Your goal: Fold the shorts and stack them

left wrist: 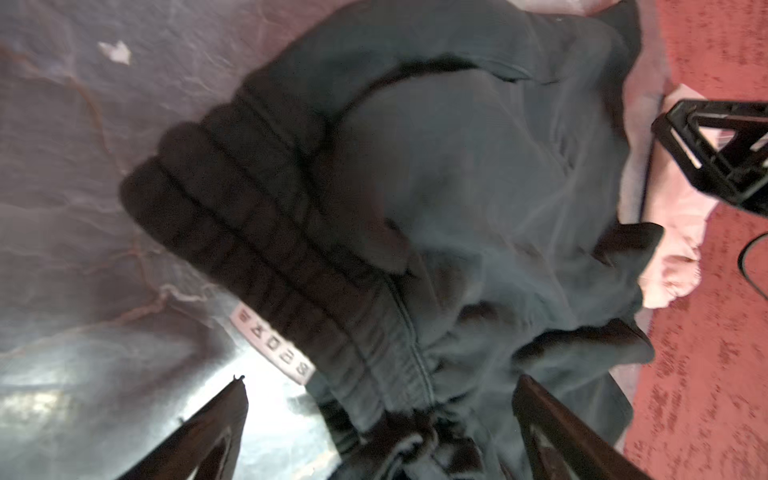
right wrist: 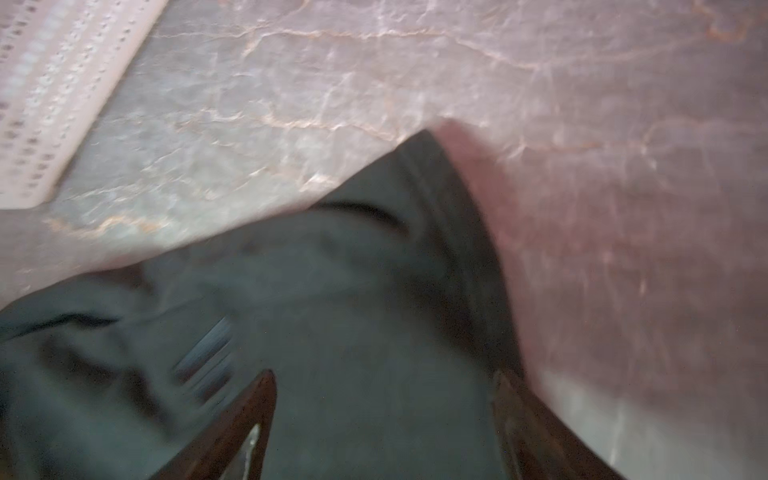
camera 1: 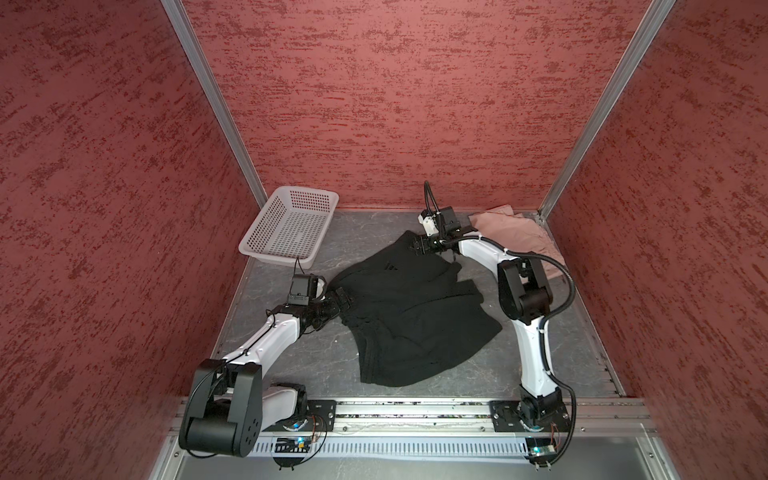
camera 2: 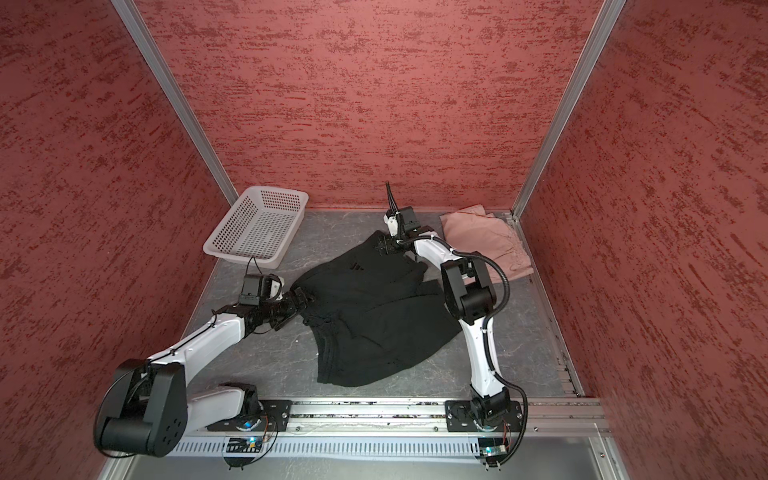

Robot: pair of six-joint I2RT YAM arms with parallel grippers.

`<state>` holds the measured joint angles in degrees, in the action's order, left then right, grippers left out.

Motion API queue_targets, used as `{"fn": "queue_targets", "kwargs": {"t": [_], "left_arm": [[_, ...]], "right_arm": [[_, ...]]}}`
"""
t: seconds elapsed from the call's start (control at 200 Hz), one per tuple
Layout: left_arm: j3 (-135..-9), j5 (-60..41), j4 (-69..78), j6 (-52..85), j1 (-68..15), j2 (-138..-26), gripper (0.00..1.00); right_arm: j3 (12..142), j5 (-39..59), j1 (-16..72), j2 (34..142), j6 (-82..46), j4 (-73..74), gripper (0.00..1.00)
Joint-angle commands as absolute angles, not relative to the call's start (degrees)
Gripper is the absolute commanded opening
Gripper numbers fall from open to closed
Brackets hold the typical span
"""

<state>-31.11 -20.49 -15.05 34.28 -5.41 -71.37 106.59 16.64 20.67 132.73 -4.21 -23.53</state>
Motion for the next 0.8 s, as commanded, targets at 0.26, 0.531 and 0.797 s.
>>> {"fn": "queue_targets", "kwargs": {"t": [0.26, 0.531, 0.797], "left_arm": [[-35.91, -20.21, -8.04, 33.90, -3.85, -80.54, 0.97], [-41.02, -21.15, -8.44, 31.27, -2.73, -85.10, 0.55], [-52.24, -21.60, -13.75, 26.03, -1.27, -93.77, 0.00]], "right_arm": [[128.67, 24.22, 18.82, 147.22, 0.10, -33.81, 0.80], [132.06, 28.83, 18.98, 151.79, -2.27, -33.31, 0.29], [136.15, 19.71, 17.42, 149.21, -6.71, -31.16, 0.00]]}}
